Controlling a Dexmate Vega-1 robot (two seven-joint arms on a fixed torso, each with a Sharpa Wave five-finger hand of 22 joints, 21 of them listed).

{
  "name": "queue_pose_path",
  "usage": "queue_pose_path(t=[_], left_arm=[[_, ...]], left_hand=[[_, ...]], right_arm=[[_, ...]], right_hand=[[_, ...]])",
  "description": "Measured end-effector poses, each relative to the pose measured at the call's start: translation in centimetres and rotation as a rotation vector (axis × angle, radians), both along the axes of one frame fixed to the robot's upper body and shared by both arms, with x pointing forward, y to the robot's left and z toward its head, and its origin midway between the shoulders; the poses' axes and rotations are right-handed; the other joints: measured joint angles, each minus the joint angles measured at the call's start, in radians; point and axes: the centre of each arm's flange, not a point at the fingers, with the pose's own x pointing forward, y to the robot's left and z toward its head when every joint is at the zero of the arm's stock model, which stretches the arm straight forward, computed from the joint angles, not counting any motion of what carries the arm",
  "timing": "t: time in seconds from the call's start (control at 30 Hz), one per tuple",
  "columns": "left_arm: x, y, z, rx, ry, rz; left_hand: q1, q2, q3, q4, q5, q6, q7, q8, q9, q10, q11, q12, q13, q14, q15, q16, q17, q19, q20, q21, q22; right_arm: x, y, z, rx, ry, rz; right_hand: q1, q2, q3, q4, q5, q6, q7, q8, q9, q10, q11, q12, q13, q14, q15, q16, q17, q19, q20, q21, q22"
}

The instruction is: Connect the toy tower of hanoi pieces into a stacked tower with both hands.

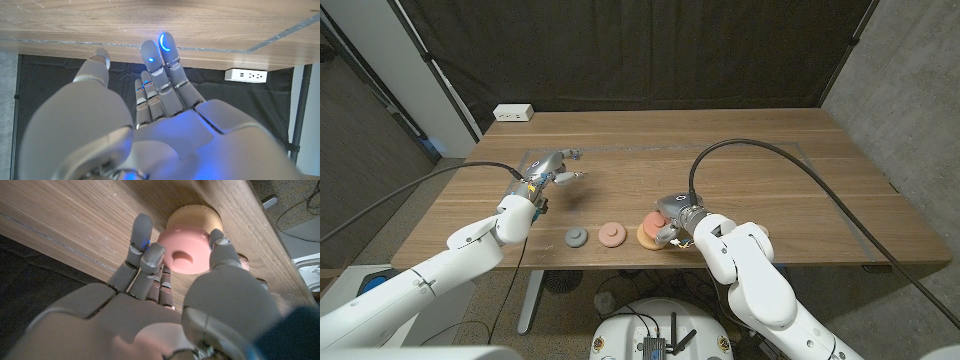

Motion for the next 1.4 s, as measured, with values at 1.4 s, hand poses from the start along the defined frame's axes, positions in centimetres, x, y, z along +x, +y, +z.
queue_pose_path(t=[1.4], left_arm=[[0.0,-0.3,0.2,-0.015,-0.011,0.002]], left_hand=[[0.0,0.0,0.0,0.0,0.0,0.0,0.0,0.0,0.0,0.001,0.001,0.0,0.0,0.0,0.0,0.008,-0.002,-0.003,0.004,0.035,-0.023]], right_arm=[[2.1,1.2,-0.9,-0.04,0.044,0.008]], right_hand=[[0.0,0.0,0.015,-0.015,0.019,0.003,0.003,-0.005,0.0,0.0,0.0,-0.016,0.0,0.0,0.0,0.005,0.0,0.003,0.004,0.0,-0.009]])
